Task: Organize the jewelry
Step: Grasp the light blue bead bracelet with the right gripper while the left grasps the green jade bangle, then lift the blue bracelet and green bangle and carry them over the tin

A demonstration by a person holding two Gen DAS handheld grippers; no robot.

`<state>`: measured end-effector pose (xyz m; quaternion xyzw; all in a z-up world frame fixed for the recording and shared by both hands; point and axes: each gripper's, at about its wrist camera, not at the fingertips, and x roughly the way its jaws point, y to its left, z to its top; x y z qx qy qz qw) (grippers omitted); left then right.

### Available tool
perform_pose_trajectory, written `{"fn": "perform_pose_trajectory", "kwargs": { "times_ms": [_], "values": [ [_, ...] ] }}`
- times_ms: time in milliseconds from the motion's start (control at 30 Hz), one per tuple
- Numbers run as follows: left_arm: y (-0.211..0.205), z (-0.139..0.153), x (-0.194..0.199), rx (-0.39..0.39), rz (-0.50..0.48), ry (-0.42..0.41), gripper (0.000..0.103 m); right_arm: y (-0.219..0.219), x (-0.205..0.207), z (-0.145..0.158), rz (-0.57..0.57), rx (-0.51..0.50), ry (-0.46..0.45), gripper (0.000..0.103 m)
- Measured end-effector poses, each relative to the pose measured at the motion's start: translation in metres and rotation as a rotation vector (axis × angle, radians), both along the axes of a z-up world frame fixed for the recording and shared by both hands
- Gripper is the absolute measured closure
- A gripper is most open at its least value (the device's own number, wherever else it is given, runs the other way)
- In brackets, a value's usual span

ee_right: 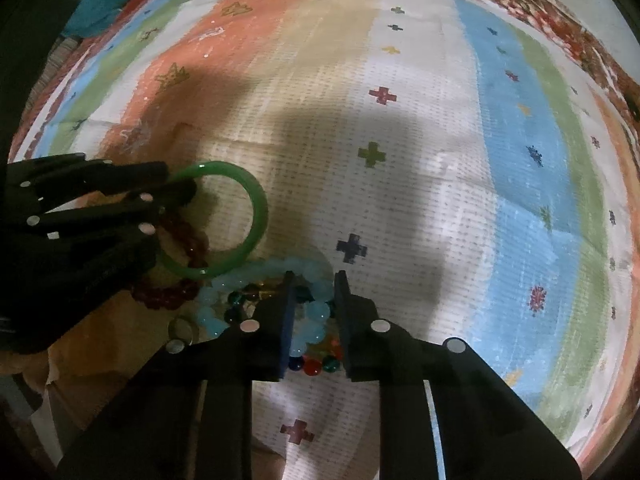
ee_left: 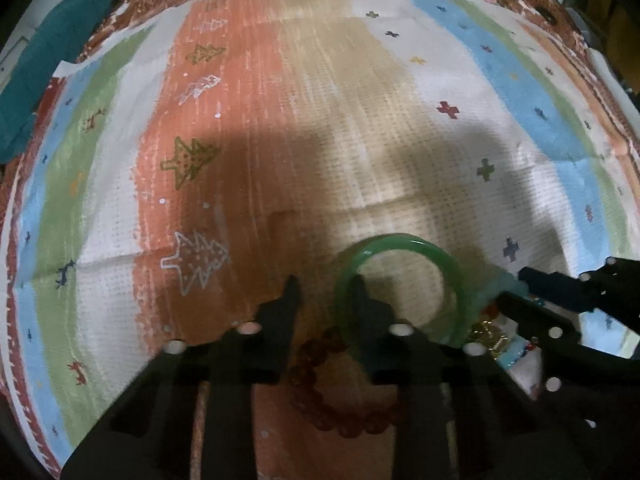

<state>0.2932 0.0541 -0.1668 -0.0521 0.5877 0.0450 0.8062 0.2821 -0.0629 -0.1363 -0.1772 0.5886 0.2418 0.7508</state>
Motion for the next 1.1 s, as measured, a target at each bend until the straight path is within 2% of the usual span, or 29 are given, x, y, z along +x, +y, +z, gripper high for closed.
{"fn": "perform_pose_trajectory", "kwargs": {
  "times_ms": [33,67,267,567,900,1100],
  "values": [
    [0.0,0.0,0.0,-0.003,-0.001,0.001,0.094,0.001,0.0,0.0,0.003,0.004,0.003,0.087],
    [-0.001,0.0,0.0,0.0,-0.003,0.003,0.095,0.002,0.0,0.0,0.003,0.01,0.007,0.089],
    [-0.003,0.003,-0.002,0.013,0.003,-0.013,0.095,0.002,-0.003,0.003,0.01,0.016,0.0,0.091],
    [-0.01,0.023,-0.018,0.012,0.032,-0.044,0.095,-0.002,-0.017,0.031,0.03,0.029,-0.068,0.091],
    [-0.01,0.055,-0.043,0.003,0.075,-0.083,0.095,-0.02,-0.026,0.075,-0.052,0.128,-0.14,0.091],
    [-0.007,0.072,-0.055,0.01,0.083,-0.113,0.095,-0.023,-0.032,0.084,-0.074,0.13,-0.172,0.091]
  ]
}}
